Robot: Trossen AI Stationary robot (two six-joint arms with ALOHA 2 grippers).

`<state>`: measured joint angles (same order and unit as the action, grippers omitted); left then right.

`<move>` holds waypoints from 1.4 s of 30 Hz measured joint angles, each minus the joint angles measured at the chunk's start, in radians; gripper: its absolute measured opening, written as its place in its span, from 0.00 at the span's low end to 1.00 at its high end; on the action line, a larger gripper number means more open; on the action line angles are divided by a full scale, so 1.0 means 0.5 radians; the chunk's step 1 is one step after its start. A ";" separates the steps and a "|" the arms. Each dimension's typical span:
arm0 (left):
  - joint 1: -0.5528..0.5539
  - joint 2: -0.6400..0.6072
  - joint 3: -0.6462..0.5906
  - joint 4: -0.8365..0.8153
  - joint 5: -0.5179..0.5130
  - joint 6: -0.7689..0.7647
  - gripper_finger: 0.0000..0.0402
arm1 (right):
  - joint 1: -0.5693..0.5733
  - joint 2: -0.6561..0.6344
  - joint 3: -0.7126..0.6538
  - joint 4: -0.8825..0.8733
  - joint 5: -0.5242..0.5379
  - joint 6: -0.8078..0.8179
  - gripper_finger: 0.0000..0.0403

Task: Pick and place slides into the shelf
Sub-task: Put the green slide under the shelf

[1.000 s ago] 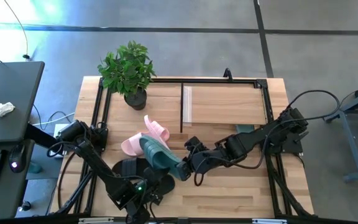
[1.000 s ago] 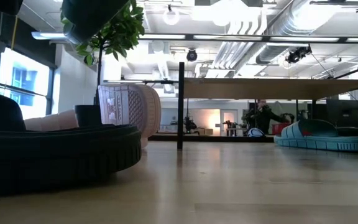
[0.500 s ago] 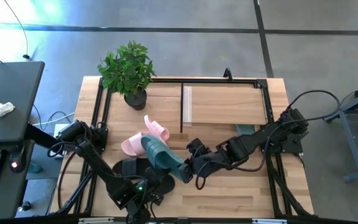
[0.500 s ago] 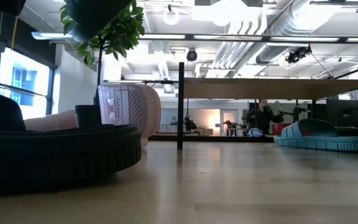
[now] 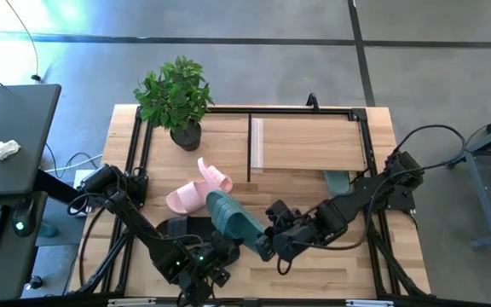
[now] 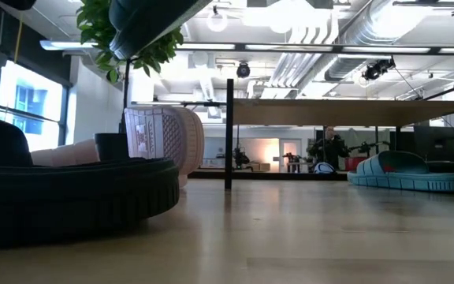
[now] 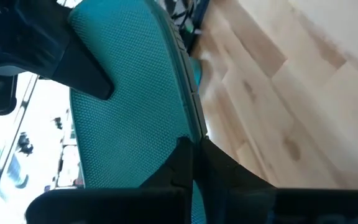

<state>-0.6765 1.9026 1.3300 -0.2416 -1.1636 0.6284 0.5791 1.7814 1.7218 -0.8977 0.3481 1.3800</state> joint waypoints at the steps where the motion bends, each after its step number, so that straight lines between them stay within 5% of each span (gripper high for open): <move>1: -0.001 0.001 -0.001 0.020 0.022 0.013 0.00 | 0.006 0.002 0.000 -0.004 -0.001 0.011 0.11; 7: -0.002 0.001 -0.002 0.033 0.058 0.029 0.00 | 0.011 0.015 0.001 -0.022 0.003 -0.076 0.16; 21: -0.008 0.000 -0.006 0.004 0.148 0.026 0.00 | 0.019 0.012 -0.002 -0.099 0.093 -0.645 0.52; 29: -0.008 0.000 -0.006 0.005 0.211 0.115 0.00 | 0.142 -0.010 -0.004 -0.130 -0.005 -1.190 0.46; 36: -0.008 0.000 -0.006 0.002 0.361 0.172 0.00 | 0.260 -0.014 -0.004 -0.117 -0.203 -1.076 0.35; 42: -0.008 0.000 -0.005 -0.002 0.483 0.206 0.00 | 0.325 -0.014 -0.005 0.441 -0.285 -1.203 0.33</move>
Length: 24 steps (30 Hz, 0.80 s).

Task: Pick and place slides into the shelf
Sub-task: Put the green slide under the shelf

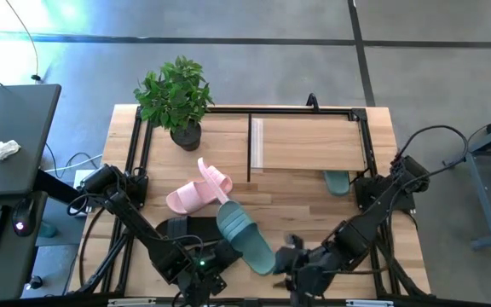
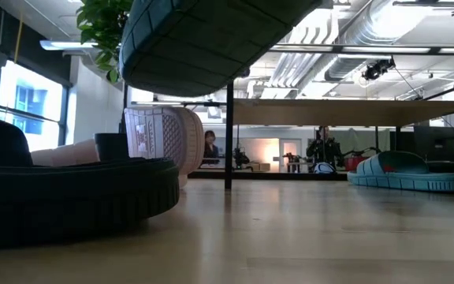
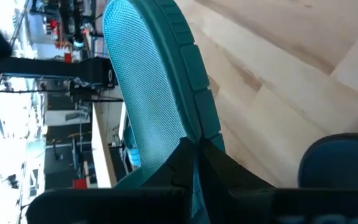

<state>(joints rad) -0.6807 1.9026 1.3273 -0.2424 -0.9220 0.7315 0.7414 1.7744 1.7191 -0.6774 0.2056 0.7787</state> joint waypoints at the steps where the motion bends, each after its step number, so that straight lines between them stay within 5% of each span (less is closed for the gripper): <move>1: 0.000 0.000 0.000 -0.001 0.016 0.005 0.00 | 0.009 0.000 0.000 0.120 0.000 -0.073 0.33; 9: 0.002 0.000 0.000 0.000 0.191 0.048 0.00 | -0.009 0.000 0.000 0.801 -0.160 -0.419 0.33; 13: 0.000 0.000 0.001 -0.001 0.209 0.049 0.00 | -0.017 0.000 0.000 0.831 -0.080 -0.614 0.33; 24: 0.002 0.000 0.002 -0.001 0.335 0.070 0.00 | 0.332 -0.001 0.251 0.067 1.018 -0.854 0.33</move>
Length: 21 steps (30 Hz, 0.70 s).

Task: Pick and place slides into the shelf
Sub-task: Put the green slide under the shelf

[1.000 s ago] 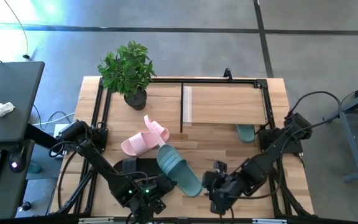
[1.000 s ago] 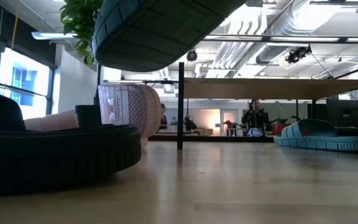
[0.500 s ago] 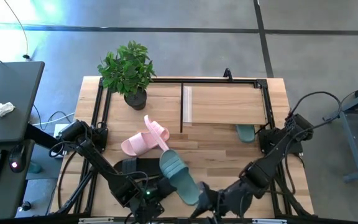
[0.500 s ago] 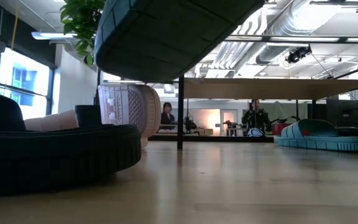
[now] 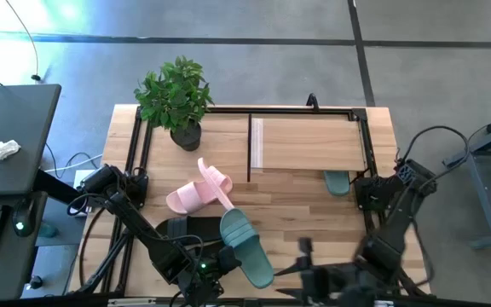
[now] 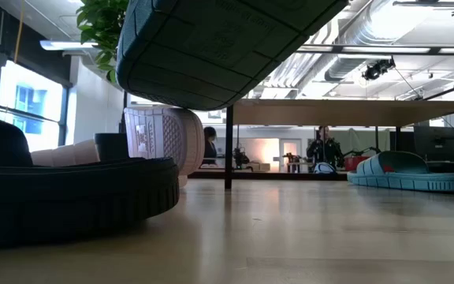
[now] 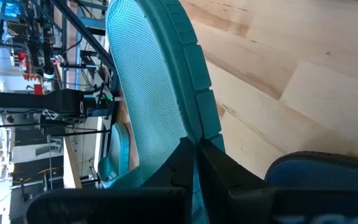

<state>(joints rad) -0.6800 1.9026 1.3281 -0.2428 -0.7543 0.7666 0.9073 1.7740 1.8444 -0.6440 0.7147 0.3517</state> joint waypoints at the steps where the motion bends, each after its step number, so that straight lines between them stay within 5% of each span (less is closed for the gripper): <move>1: 0.000 0.000 0.000 0.000 0.004 0.000 0.00 | 0.036 -0.003 0.004 -0.044 0.109 -0.040 0.33; 8: 0.000 0.000 0.000 -0.001 0.005 -0.001 0.00 | 0.140 0.170 -0.003 -0.460 0.531 -0.086 0.33; 21: 0.108 -0.001 0.001 -0.010 0.069 -0.085 0.00 | 0.176 0.619 -0.003 -0.377 0.467 -0.615 0.39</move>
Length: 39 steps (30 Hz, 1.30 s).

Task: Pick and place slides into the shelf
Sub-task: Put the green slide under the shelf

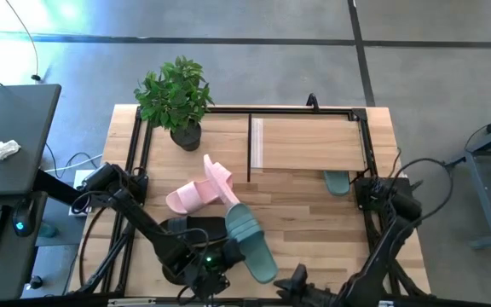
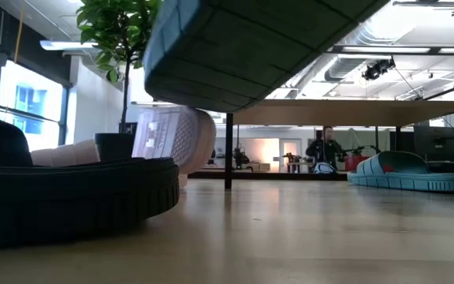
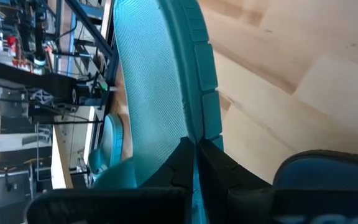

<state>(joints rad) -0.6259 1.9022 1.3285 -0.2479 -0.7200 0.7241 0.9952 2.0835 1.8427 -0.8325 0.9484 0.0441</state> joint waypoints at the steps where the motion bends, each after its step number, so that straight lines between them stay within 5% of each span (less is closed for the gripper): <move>1: 0.010 0.000 0.000 0.000 0.006 -0.003 0.00 | 0.001 0.031 0.000 -0.001 -0.012 -0.002 0.40; 22: 0.035 -0.001 0.000 -0.002 0.097 -0.056 0.00 | -0.161 0.301 0.000 0.019 0.121 -0.151 0.49; 27: 0.035 -0.001 0.000 -0.002 0.101 -0.058 0.00 | -0.163 0.301 0.000 0.029 0.121 -0.152 0.39; 35: 0.035 -0.001 0.000 0.000 0.136 -0.048 0.00 | -0.164 0.301 0.000 0.026 0.061 -0.042 0.07; 39: 0.036 -0.001 0.000 0.004 0.205 -0.049 0.02 | -0.163 0.301 0.000 0.021 0.078 -0.037 0.07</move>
<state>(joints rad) -0.6079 1.9018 1.3285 -0.2459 -0.6175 0.6998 0.9136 2.2341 1.8427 -0.8222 0.9873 0.0255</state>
